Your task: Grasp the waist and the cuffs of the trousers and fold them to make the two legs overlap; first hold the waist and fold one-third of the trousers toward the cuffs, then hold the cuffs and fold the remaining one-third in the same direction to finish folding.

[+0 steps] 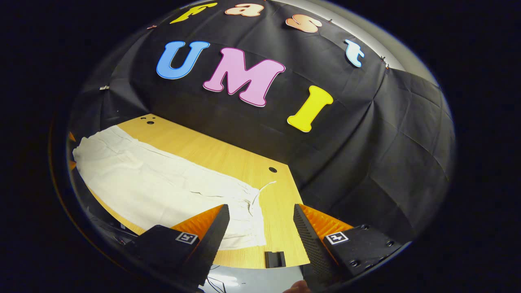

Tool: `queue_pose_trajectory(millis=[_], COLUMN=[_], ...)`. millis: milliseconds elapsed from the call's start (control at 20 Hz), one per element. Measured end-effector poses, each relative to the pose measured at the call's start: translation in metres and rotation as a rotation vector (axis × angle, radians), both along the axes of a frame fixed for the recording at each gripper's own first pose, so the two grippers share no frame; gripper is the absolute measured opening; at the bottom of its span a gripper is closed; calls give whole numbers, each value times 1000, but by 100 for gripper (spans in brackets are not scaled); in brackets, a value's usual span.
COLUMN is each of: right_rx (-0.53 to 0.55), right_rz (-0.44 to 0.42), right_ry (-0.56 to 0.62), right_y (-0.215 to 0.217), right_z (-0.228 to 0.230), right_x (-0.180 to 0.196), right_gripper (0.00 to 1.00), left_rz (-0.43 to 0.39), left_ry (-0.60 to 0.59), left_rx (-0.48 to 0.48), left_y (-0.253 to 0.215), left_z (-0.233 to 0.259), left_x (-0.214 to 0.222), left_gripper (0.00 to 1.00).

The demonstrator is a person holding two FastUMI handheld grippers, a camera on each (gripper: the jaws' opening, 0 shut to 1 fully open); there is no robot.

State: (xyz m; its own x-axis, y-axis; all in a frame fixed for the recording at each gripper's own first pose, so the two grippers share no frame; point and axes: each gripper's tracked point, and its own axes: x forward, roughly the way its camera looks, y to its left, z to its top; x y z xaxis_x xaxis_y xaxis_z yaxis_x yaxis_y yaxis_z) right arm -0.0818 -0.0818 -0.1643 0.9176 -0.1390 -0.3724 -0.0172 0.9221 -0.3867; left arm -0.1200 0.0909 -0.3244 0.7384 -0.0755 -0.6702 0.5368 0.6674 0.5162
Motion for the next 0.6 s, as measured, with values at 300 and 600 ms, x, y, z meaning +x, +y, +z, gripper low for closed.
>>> queue_pose_trajectory(millis=[300, 600], right_rx=[4, 10], right_rz=[-30, -50], right_ry=[38, 36], right_y=[-4, -6], right_z=[-14, -16], right_x=[-13, -17], right_gripper=[97, 97], left_rz=[-79, -115], left_ry=[104, 108], left_rx=[203, 250], left_y=[36, 40], left_z=[-53, -40], left_x=[-3, 17], left_gripper=[98, 96])
